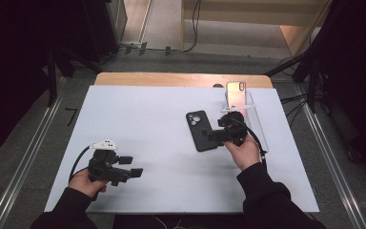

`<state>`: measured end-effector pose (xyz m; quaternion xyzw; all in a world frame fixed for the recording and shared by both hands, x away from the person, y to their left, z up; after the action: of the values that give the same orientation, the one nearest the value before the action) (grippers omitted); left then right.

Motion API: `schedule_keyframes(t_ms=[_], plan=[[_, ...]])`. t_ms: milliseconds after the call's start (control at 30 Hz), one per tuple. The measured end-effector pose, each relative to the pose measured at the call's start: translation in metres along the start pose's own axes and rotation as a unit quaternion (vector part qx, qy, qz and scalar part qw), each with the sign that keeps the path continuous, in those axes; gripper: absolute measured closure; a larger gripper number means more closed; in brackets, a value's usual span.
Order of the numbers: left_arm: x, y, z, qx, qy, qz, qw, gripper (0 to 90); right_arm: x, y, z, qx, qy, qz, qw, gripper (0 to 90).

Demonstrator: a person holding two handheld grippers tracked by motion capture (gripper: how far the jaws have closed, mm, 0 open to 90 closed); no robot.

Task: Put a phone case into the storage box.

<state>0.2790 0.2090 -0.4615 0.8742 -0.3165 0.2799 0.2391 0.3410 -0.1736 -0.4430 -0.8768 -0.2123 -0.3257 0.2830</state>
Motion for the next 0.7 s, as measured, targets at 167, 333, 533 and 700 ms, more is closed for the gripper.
schedule_keyframes(t_ms=[167,333,533,700], plan=[[0.000,0.001,0.001,-0.002,-0.001,0.002,1.0000,27.0,0.004,0.001,0.011,-0.024,-0.001,-0.002,0.9997,15.2],[0.000,0.003,0.002,-0.005,-0.003,0.005,1.0000,26.9,0.008,0.005,0.022,-0.034,0.005,0.010,0.9994,15.2],[0.000,0.002,0.002,-0.006,-0.003,0.005,1.0000,26.9,0.008,0.010,0.037,-0.045,0.005,0.025,0.9987,15.1],[0.000,0.002,0.003,-0.007,0.000,0.003,1.0000,27.0,0.008,0.012,0.046,-0.060,0.004,0.022,0.9979,13.5]])
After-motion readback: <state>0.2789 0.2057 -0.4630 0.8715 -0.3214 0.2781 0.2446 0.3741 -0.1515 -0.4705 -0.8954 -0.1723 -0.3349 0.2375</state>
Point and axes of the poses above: each handheld gripper's, and its own axes: z roughly forward along the jaws, x roughly out of its top, y roughly to its right, the point moved 1 cm from there along z, roughly forward along the jaws, and after that the axes turned 10 degrees about x, right-handed, at the moved point
